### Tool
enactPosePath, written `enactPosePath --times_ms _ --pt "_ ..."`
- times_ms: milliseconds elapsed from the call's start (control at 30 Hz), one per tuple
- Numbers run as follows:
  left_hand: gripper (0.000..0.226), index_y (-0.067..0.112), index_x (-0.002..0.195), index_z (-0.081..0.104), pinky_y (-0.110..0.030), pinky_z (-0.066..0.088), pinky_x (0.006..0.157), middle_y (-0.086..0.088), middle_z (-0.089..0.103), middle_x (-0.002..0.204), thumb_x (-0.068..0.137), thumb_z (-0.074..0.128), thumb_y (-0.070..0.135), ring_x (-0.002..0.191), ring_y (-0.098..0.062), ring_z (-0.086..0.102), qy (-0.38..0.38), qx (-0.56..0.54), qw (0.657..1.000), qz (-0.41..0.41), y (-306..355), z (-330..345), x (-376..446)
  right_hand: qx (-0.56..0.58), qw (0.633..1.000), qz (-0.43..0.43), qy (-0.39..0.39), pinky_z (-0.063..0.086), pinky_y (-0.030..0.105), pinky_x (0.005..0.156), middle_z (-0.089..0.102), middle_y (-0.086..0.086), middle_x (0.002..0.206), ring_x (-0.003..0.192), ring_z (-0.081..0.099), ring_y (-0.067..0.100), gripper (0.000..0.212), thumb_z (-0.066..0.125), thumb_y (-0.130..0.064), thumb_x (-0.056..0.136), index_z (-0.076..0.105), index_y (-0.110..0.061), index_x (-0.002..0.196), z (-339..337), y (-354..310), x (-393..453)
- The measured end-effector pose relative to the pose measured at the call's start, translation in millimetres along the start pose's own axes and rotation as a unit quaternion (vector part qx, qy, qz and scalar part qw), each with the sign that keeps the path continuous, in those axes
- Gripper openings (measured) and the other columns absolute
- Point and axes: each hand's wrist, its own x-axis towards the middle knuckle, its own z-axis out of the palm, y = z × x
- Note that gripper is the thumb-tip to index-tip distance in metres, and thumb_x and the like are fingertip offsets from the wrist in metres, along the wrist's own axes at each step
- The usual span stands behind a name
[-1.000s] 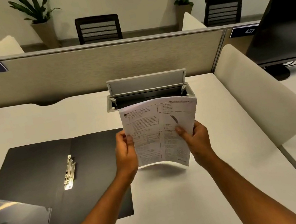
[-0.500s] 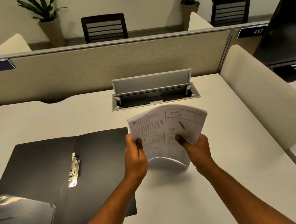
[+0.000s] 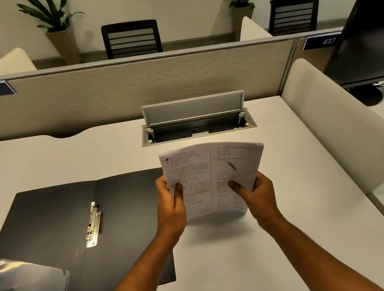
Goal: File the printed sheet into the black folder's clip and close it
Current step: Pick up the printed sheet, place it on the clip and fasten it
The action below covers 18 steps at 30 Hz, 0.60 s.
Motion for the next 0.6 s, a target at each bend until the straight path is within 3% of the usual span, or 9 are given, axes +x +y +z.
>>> enactPosePath --times_ms 67,200,267,400,600 --pt "0.025 0.037 0.118 0.038 -0.027 0.061 0.071 0.017 0.061 0.109 0.095 0.047 0.033 0.108 -0.012 0.065 -0.005 -0.010 1.000 0.004 6.0 -1.3 2.8 0.004 1.000 -0.012 0.007 0.062 0.021 0.066 0.078 -0.016 0.099 0.091 0.075 0.010 0.029 0.082 -0.015 0.086 0.070 -0.031 0.107 -1.5 -3.8 1.2" --pt "0.024 0.030 0.120 0.040 -0.031 0.062 0.074 0.012 0.061 0.110 0.098 0.045 0.021 0.107 -0.012 0.065 -0.001 0.013 1.000 0.011 8.3 4.5 1.2 0.010 0.999 -0.010 0.028 0.064 0.027 0.067 0.079 -0.009 0.095 0.087 0.077 0.019 0.021 0.077 -0.014 0.090 0.071 -0.028 0.105 5.3 -4.3 1.6" --pt "0.030 0.036 0.117 0.041 -0.027 0.061 0.073 0.015 0.061 0.109 0.100 0.046 0.012 0.107 -0.012 0.064 0.012 0.015 1.000 0.018 9.2 7.2 -0.4 0.016 0.999 -0.014 0.044 0.063 0.025 0.065 0.078 -0.006 0.096 0.087 0.077 0.019 0.020 0.077 -0.014 0.091 0.072 -0.024 0.107 6.9 -3.1 2.4" --pt "0.035 0.042 0.114 0.040 -0.025 0.061 0.072 0.021 0.060 0.108 0.100 0.047 0.011 0.109 -0.008 0.062 0.007 0.016 1.000 0.022 3.1 6.3 -6.2 0.017 0.999 -0.012 0.038 0.062 0.021 0.064 0.077 -0.009 0.095 0.092 0.075 0.010 0.023 0.075 -0.013 0.092 0.070 -0.029 0.109 7.9 4.4 -2.6" --pt "0.039 0.039 0.122 0.039 -0.020 0.059 0.072 0.013 0.058 0.116 0.101 0.048 0.008 0.110 -0.004 0.061 -0.004 0.035 0.999 -0.018 -11.6 7.9 -13.0 -0.013 0.999 0.025 0.038 0.063 0.022 0.067 0.076 -0.003 0.106 0.093 0.074 0.019 0.026 0.074 -0.014 0.093 0.069 -0.026 0.116 9.4 19.0 -5.3"
